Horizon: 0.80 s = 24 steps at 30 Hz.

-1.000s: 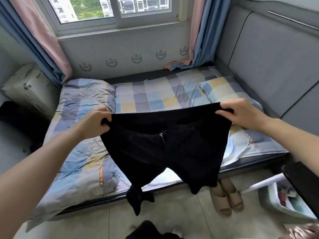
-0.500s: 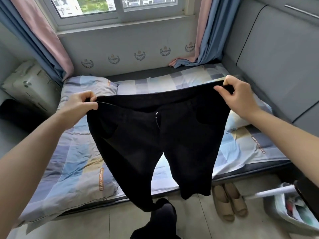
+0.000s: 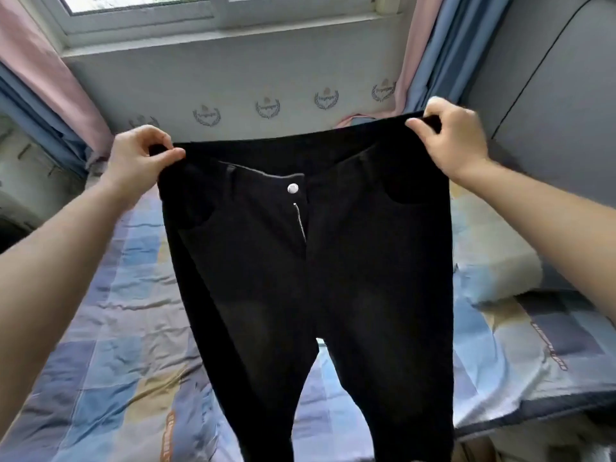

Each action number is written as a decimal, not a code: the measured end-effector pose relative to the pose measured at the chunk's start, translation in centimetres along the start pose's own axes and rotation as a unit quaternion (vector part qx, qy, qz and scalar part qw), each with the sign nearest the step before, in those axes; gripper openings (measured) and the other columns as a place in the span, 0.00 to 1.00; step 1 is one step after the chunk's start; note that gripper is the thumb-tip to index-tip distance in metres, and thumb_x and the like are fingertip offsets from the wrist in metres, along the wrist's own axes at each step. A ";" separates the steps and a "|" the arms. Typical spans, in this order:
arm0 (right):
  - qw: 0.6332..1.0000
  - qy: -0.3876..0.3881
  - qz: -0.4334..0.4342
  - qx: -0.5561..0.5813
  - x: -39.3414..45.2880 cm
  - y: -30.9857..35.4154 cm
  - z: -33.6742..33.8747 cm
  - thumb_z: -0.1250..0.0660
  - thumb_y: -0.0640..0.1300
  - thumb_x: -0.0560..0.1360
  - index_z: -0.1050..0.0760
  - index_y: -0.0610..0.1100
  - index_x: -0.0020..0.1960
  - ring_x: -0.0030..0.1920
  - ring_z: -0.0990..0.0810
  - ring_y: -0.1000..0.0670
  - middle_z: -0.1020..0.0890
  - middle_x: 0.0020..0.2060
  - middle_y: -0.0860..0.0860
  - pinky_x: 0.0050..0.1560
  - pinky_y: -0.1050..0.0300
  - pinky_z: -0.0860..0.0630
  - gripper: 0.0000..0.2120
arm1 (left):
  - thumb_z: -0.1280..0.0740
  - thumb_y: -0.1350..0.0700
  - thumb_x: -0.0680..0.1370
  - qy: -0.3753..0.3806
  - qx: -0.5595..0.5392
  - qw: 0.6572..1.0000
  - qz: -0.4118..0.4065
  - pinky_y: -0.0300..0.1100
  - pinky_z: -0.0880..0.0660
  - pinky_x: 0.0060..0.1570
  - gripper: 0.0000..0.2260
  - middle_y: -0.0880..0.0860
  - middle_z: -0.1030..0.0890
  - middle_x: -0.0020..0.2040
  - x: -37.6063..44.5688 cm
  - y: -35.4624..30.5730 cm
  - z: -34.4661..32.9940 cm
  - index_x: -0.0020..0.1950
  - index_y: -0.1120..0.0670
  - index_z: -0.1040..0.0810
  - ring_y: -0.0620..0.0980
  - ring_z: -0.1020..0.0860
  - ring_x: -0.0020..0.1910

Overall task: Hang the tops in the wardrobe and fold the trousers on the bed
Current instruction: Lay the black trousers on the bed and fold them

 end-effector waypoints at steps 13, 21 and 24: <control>0.847 0.489 -0.161 -0.134 -21.5 -21.7 -45.5 0.40 0.44 0.78 0.47 0.44 0.77 0.65 0.30 0.37 0.30 0.67 0.39 0.63 0.48 0.30 0.30 | 0.31 0.57 0.70 0.245 0.240 0.870 0.355 0.58 0.30 0.65 0.30 0.63 0.27 0.67 -12.7 43.9 -30.7 0.71 0.62 0.32 0.65 0.29 0.67; 0.764 0.554 -0.330 0.022 -41.4 -22.4 -53.2 0.40 0.45 0.79 0.32 0.42 0.68 0.58 0.25 0.46 0.23 0.60 0.45 0.54 0.59 0.31 0.18 | 0.25 0.52 0.71 0.193 0.187 0.805 0.530 0.52 0.27 0.61 0.28 0.62 0.22 0.63 -36.8 56.1 -33.2 0.67 0.63 0.28 0.62 0.24 0.62; 0.748 0.552 -0.360 0.077 -45.2 -20.0 -56.0 0.39 0.45 0.77 0.27 0.42 0.61 0.52 0.22 0.45 0.21 0.56 0.44 0.50 0.55 0.25 0.14 | 0.26 0.45 0.71 0.130 0.189 0.814 0.533 0.56 0.26 0.60 0.31 0.60 0.23 0.63 -39.9 55.8 -33.3 0.66 0.61 0.28 0.61 0.24 0.61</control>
Point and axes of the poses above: each hand's wrist, its own x-axis towards the middle knuckle, its own z-axis out of the back of the hand, y = z × x, the point moved 7 cm from there along x, towards the middle knuckle
